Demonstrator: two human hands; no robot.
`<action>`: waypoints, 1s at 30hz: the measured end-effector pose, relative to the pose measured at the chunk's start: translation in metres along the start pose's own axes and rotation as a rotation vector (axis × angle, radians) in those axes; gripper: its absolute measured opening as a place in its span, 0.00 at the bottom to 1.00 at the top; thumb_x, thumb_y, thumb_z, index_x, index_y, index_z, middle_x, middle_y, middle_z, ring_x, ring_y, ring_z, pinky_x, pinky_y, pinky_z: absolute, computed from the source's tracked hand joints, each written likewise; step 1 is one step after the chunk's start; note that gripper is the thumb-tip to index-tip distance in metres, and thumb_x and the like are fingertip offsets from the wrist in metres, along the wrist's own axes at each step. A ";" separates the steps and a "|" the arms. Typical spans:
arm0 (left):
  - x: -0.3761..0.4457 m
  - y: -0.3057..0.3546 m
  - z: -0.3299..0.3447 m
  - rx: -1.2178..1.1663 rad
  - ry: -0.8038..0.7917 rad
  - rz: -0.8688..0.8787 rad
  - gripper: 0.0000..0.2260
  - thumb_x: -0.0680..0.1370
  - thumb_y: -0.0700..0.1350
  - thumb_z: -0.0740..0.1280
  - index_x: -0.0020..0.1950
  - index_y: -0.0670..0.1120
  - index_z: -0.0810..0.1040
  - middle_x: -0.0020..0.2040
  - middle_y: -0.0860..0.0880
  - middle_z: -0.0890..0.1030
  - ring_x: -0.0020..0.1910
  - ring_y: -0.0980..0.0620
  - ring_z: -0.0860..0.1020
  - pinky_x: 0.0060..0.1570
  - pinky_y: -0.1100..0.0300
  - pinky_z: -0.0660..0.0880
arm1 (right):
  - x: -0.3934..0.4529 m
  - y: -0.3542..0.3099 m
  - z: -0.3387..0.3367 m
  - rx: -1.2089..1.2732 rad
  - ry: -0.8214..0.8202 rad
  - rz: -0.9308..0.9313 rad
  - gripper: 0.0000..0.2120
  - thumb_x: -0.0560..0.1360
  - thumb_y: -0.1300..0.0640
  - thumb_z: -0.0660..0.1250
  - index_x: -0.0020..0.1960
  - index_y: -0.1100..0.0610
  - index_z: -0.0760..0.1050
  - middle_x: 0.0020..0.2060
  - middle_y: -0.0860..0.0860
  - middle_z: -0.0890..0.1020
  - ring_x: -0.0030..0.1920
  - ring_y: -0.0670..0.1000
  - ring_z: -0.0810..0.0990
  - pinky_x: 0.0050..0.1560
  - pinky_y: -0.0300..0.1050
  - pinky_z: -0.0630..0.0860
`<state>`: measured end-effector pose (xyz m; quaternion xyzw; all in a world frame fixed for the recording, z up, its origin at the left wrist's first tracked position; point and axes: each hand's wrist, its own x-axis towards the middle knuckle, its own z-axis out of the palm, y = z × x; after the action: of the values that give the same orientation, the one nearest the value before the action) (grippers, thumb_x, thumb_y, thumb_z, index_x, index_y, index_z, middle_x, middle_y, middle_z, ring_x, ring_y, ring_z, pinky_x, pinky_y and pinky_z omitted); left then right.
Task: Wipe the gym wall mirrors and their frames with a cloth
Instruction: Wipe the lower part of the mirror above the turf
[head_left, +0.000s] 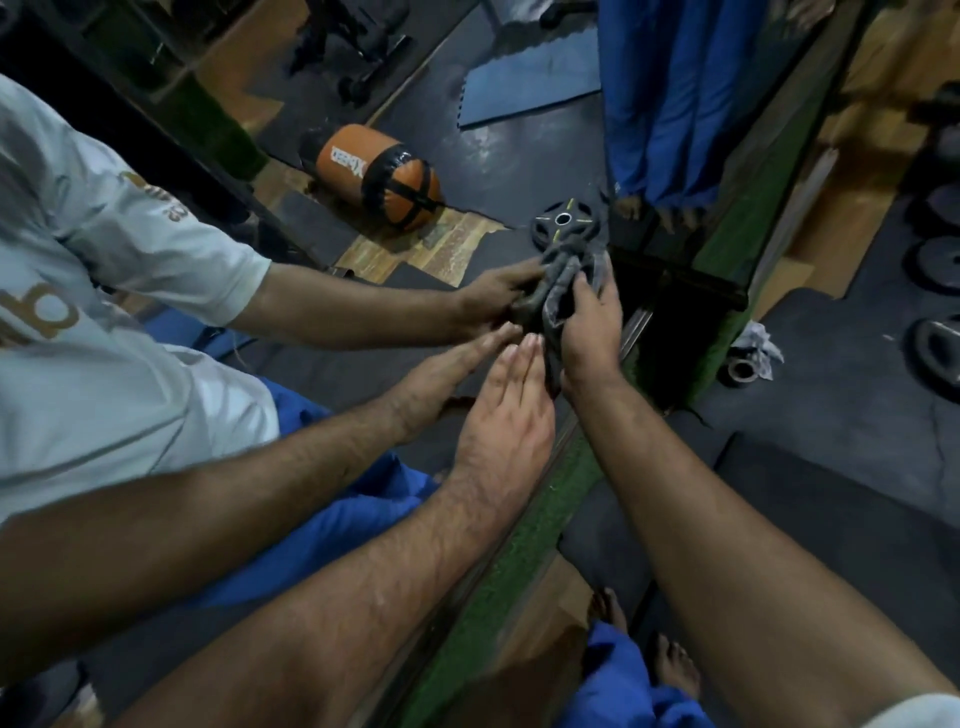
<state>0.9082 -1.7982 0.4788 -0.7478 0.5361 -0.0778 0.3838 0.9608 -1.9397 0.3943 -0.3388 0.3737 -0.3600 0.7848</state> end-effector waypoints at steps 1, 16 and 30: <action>0.005 -0.001 -0.003 -0.003 0.019 0.004 0.28 0.85 0.45 0.46 0.79 0.29 0.44 0.79 0.27 0.40 0.79 0.30 0.38 0.73 0.37 0.30 | 0.002 0.002 -0.004 -0.055 -0.025 -0.046 0.30 0.80 0.53 0.62 0.81 0.57 0.64 0.78 0.55 0.69 0.78 0.53 0.67 0.79 0.50 0.64; 0.100 -0.015 -0.037 -0.088 0.132 -0.054 0.29 0.84 0.44 0.47 0.77 0.28 0.39 0.79 0.29 0.41 0.80 0.33 0.40 0.71 0.40 0.29 | 0.089 -0.027 -0.020 -0.158 0.121 -0.102 0.22 0.86 0.60 0.59 0.78 0.63 0.66 0.73 0.56 0.74 0.74 0.54 0.72 0.64 0.26 0.69; 0.176 0.007 -0.061 -0.164 0.053 -0.077 0.28 0.83 0.43 0.44 0.78 0.29 0.39 0.80 0.29 0.41 0.80 0.33 0.40 0.73 0.40 0.31 | 0.172 -0.039 -0.062 -0.157 0.047 0.218 0.21 0.87 0.58 0.55 0.77 0.67 0.65 0.73 0.65 0.72 0.70 0.61 0.76 0.61 0.45 0.76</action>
<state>0.9434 -1.9812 0.4646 -0.7944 0.5217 -0.0681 0.3035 0.9767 -2.1166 0.3365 -0.3482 0.4535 -0.2501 0.7813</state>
